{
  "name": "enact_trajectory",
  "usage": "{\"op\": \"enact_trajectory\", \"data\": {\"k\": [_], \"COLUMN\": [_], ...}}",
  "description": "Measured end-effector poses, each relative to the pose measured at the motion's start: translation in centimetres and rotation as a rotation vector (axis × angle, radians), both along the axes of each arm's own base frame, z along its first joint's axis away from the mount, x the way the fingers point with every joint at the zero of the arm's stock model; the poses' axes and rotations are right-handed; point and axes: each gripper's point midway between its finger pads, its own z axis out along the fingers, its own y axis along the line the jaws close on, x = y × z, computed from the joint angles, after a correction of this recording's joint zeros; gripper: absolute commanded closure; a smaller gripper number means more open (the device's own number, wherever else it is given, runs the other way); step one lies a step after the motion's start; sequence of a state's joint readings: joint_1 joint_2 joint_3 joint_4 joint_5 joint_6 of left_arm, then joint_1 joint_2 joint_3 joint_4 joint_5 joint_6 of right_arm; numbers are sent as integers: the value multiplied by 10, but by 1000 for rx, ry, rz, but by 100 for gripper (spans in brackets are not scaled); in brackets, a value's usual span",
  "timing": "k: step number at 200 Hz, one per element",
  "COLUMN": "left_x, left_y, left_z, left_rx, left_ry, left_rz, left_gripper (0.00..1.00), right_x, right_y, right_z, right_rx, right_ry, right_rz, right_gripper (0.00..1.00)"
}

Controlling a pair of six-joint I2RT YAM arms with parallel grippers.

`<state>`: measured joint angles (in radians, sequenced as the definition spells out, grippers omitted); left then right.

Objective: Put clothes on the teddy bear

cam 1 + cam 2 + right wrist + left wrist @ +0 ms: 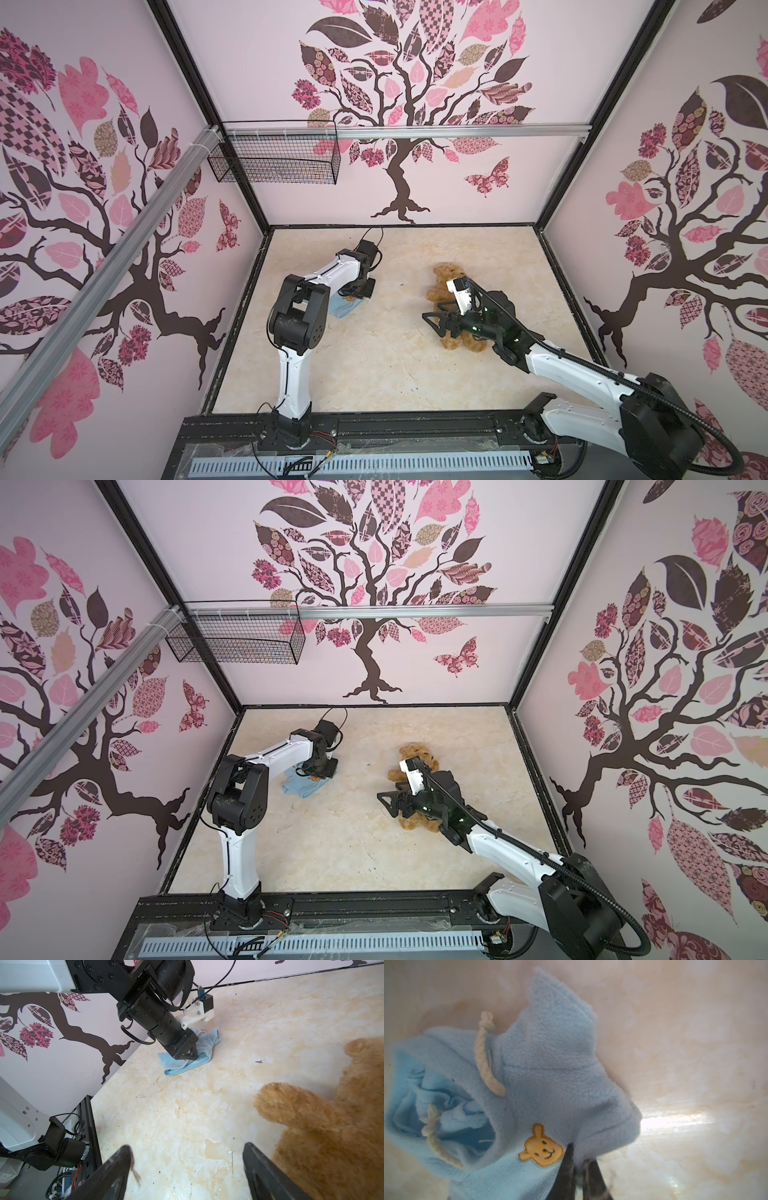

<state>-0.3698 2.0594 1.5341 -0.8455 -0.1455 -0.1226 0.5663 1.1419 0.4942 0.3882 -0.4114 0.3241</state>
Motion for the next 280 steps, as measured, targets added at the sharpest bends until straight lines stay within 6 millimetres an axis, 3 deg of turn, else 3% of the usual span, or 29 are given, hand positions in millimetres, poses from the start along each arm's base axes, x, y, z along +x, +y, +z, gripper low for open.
{"op": "enact_trajectory", "data": {"k": [20, 36, 89, 133, 142, 177, 218, 232, 280], "left_x": [-7, -24, -82, -111, -113, -122, -134, -138, -143], "left_y": [-5, -11, -35, -50, -52, -58, -67, -68, -72], "left_z": [7, 18, 68, 75, 74, 73, 66, 59, 50], "left_rx": [-66, -152, -451, -561, -570, -594, -649, -670, -697], "left_ry": [-15, -19, -53, -15, -7, 11, 20, 22, -33], "left_rz": [31, 57, 68, 42, 38, 26, 40, 61, 81], "left_gripper": [100, 100, 100, 100, 100, 100, 100, 100, 77], "right_x": [0, 0, -5, -10, -9, 7, 26, 31, 36], "right_y": [5, 15, 72, 117, 121, 128, 135, 133, 118], "right_z": [-6, -14, -35, -78, -87, -116, -100, -96, -91], "right_rx": [0, -15, -57, -125, -137, -174, -139, -122, -54], "right_ry": [25, 52, 90, 109, 116, 125, 60, 57, 186], "right_rz": [6, 17, 111, 167, 166, 120, 69, 50, 17], "right_gripper": [16, 18, 20, 25, 29, 63, 99, 100, 100]}}
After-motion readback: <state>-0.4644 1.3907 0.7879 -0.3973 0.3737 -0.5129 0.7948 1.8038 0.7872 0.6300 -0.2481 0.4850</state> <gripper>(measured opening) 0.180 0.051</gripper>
